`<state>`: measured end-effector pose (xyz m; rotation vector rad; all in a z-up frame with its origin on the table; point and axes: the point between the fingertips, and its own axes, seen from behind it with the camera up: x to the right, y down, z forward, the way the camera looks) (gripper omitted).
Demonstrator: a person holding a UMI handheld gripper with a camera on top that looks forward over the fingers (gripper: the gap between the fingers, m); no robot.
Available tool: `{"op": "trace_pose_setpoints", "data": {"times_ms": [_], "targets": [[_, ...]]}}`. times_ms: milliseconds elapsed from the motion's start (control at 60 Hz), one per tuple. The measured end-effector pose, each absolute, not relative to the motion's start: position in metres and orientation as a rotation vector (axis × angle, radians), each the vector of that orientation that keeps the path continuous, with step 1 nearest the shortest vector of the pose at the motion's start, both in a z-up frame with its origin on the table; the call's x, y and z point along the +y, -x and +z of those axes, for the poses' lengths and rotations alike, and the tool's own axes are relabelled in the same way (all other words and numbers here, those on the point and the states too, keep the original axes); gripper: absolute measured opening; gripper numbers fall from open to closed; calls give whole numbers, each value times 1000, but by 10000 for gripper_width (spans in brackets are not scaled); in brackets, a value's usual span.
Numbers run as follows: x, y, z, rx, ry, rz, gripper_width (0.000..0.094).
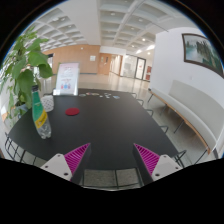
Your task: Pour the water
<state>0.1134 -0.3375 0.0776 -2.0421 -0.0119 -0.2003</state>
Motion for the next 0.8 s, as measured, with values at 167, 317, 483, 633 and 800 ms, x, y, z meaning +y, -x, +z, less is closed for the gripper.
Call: {"op": "trace_pose_setpoints", "data": {"times_ms": [167,317,483,633,800], "targets": [[-332,-10,61,-111,2023,-65,858],[-311,80,57,-172,2001,36,855],[-261,131,58,-144,1946,56,857],[-215,149,57,-115,1896,27,805],[-193,150,53,-89,1853,3,519]]}}
